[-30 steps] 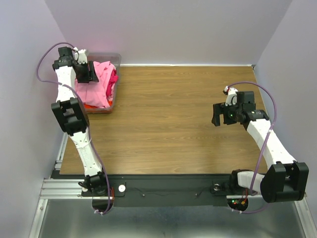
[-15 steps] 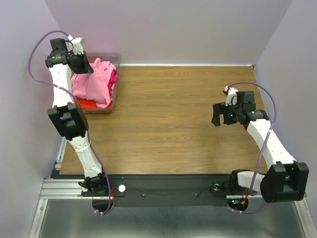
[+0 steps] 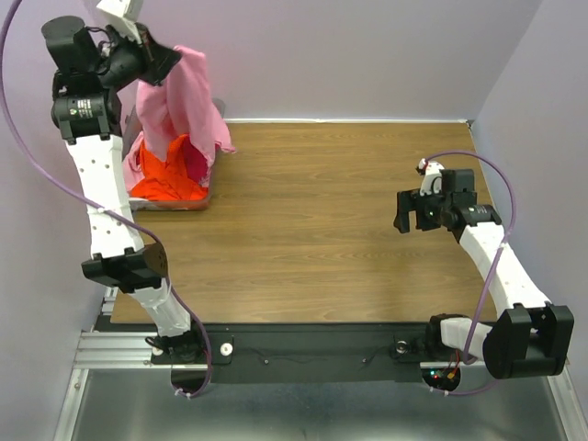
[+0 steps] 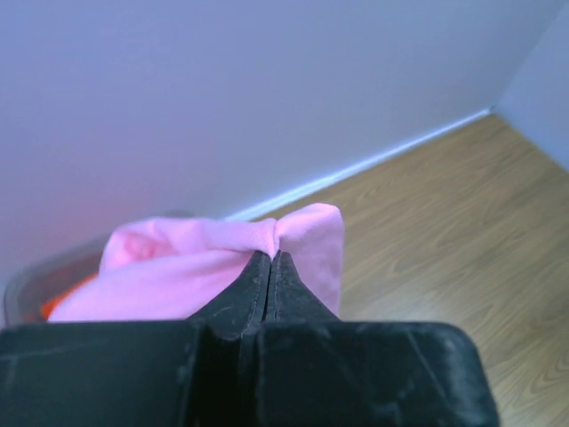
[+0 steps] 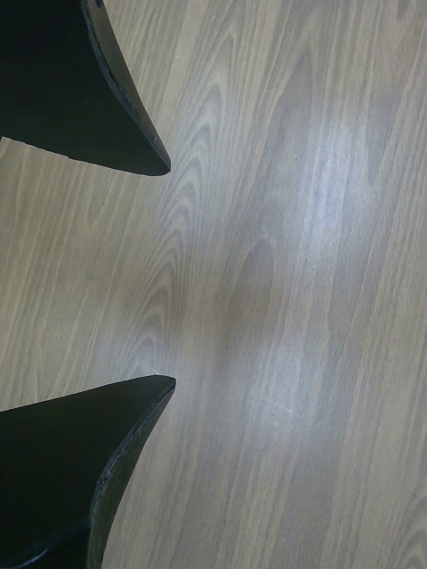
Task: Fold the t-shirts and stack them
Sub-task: Move the tshirt to the center of the board
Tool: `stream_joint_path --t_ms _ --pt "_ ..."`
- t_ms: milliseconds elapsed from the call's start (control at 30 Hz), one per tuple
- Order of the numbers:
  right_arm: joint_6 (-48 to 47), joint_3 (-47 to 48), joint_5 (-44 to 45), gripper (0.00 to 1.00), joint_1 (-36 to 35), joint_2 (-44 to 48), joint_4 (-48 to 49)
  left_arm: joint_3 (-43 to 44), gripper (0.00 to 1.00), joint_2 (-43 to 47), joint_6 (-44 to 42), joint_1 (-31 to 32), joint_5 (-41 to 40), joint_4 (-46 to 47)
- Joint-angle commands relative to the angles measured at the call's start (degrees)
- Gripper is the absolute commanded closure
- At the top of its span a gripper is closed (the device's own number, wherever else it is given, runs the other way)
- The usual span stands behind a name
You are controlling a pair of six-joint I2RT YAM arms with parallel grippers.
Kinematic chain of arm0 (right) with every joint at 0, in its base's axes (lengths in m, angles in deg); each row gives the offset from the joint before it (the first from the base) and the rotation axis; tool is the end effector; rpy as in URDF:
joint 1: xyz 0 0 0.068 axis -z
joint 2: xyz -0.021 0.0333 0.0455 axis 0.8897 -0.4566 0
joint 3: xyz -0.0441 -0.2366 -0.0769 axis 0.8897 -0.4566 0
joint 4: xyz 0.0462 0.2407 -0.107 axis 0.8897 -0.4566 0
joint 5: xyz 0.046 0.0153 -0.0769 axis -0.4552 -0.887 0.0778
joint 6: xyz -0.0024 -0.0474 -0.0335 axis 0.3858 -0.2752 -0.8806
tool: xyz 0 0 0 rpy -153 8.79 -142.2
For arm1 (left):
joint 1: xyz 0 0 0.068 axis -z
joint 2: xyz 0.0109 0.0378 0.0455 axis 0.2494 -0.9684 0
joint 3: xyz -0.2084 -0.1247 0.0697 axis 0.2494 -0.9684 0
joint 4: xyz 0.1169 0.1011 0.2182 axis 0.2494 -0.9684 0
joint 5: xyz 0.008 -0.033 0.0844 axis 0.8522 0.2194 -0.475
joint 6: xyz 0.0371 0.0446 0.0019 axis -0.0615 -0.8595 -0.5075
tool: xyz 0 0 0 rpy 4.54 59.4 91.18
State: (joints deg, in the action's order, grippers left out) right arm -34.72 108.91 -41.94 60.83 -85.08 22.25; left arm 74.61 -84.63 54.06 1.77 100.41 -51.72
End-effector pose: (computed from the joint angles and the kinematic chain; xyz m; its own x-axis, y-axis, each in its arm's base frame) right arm 0.2575 0.0190 0.2483 -0.7205 -0.1345 -0.6803 -0.2770 0.9551 0.1046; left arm 0.3431 0.0465 0.5425 0.0474 0.0752 -0.9960 0.5419 0.8357 0.0888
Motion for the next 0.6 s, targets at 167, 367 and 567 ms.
stream_joint_path --t_ms 167,367,567 --pt "0.7 4.6 -0.5 0.0 1.5 1.6 0.8 4.4 1.0 5.5 10.4 17.0 7.4 19.4" --pt "0.4 6.0 -0.9 0.0 3.1 1.9 0.2 -0.1 1.0 5.1 11.5 30.1 9.6 20.7" --pt "-1.6 7.1 -2.2 0.0 3.9 3.1 -1.4 -24.1 0.81 9.4 5.4 26.9 18.4 14.2"
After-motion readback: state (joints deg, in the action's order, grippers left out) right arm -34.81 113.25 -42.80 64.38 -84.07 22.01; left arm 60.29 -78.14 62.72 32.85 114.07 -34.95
